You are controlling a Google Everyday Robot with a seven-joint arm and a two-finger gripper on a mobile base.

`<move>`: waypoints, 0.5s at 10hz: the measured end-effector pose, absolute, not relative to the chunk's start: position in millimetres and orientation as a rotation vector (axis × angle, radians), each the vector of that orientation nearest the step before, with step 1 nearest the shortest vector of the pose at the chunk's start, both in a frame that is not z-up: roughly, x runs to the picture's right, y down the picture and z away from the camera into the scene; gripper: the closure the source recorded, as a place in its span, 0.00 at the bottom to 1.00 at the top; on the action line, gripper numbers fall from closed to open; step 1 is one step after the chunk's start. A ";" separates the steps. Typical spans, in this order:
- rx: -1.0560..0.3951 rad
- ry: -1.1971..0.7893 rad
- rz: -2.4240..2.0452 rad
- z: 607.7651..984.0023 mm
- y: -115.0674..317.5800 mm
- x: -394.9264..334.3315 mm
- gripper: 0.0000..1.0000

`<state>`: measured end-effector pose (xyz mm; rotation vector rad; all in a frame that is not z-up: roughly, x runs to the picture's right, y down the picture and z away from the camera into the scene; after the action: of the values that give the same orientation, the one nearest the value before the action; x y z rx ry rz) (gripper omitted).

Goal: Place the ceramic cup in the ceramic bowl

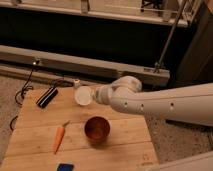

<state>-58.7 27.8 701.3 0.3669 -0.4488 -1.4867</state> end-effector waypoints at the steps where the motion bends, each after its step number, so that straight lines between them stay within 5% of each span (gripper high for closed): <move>1: 0.359 -0.461 -1.498 701.4 32.4 -59.8 1.00; 5: 0.292 -0.512 -1.531 699.9 50.1 -51.9 1.00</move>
<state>-51.9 50.1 699.9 0.2923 -0.5121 -1.5306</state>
